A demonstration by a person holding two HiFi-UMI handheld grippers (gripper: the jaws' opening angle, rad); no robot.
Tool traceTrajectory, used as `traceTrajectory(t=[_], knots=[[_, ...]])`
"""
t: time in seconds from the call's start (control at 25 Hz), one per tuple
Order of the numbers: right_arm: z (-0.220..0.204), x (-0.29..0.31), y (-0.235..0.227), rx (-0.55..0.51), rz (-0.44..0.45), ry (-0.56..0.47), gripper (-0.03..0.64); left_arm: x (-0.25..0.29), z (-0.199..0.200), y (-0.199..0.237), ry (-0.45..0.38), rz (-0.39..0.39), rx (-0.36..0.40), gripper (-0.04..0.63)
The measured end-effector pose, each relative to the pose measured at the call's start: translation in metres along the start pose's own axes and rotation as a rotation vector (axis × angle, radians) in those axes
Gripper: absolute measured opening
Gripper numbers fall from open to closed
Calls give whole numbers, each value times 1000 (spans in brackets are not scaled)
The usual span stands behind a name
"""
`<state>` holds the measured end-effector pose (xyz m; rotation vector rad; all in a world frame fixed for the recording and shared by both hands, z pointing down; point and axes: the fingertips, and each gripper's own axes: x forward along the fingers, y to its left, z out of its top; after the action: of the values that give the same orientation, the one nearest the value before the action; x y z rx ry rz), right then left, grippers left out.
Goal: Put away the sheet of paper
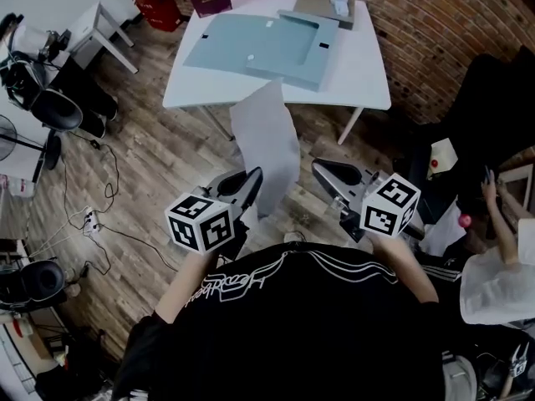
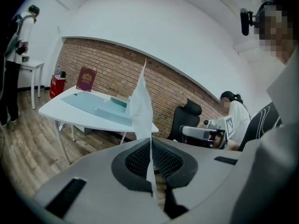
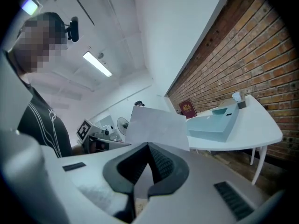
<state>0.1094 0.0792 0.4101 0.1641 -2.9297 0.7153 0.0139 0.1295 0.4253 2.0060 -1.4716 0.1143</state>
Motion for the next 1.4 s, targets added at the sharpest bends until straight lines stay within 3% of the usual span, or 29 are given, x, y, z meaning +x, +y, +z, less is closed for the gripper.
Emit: traceTrajectory(t=[0.64, 0.88, 1.4], knots=[[30, 43, -54, -1, -8, -13, 2, 29, 57, 62, -18, 21, 40, 31], [59, 81, -85, -1, -57, -28, 3, 48, 100, 108, -14, -28, 38, 31], [123, 159, -140, 31, -179, -82, 2, 77, 217, 188, 22, -232, 65, 30]])
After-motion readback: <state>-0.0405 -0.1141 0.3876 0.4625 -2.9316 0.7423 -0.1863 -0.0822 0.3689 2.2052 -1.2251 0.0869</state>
